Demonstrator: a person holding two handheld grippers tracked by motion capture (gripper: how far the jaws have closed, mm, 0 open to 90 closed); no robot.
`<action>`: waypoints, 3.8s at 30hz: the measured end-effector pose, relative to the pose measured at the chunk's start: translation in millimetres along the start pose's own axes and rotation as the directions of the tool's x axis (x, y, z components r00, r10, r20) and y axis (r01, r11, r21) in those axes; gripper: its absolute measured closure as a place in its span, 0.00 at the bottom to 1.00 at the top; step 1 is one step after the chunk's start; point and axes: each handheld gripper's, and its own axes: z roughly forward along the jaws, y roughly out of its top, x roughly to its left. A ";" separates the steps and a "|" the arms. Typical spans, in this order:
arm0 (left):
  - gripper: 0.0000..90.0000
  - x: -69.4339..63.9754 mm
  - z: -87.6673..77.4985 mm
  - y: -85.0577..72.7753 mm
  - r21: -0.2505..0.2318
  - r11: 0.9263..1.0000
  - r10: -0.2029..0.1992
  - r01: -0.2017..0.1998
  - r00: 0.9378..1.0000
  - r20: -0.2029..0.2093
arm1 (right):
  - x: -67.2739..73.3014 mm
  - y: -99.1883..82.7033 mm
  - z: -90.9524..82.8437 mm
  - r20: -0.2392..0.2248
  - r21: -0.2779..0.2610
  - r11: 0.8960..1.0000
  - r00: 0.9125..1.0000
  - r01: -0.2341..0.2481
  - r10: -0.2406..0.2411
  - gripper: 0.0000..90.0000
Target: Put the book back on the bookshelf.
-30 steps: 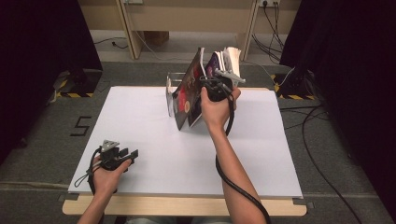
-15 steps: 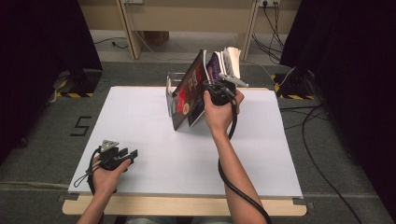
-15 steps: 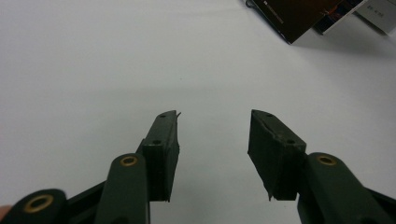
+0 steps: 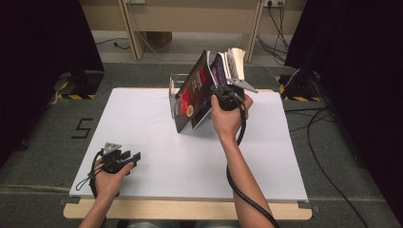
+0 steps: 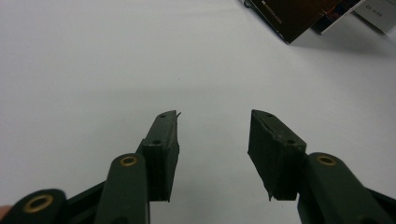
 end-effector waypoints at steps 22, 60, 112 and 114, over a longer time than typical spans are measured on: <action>0.58 -1.2 -0.2 -0.4 0.002 1.000 0.003 -0.003 1.000 0.001 | -8.8 -6.1 -17.7 -0.005 -0.009 1.000 1.000 0.014 -0.014 0.76; 0.57 -1.1 -0.8 -0.1 -0.005 1.000 0.001 -0.001 1.000 0.001 | -13.1 -15.7 -32.8 -0.008 0.026 0.997 0.997 0.075 -0.075 0.74; 0.56 1.0 -0.2 1.5 -0.003 1.000 -0.005 0.005 1.000 -0.010 | -73.2 -55.3 -76.5 0.028 0.084 0.993 0.996 0.086 -0.089 0.73; 0.56 1.2 -0.4 1.4 -0.003 1.000 -0.005 0.005 1.000 -0.010 | -77.1 -57.3 -78.9 0.035 0.086 0.993 0.996 0.080 -0.083 0.73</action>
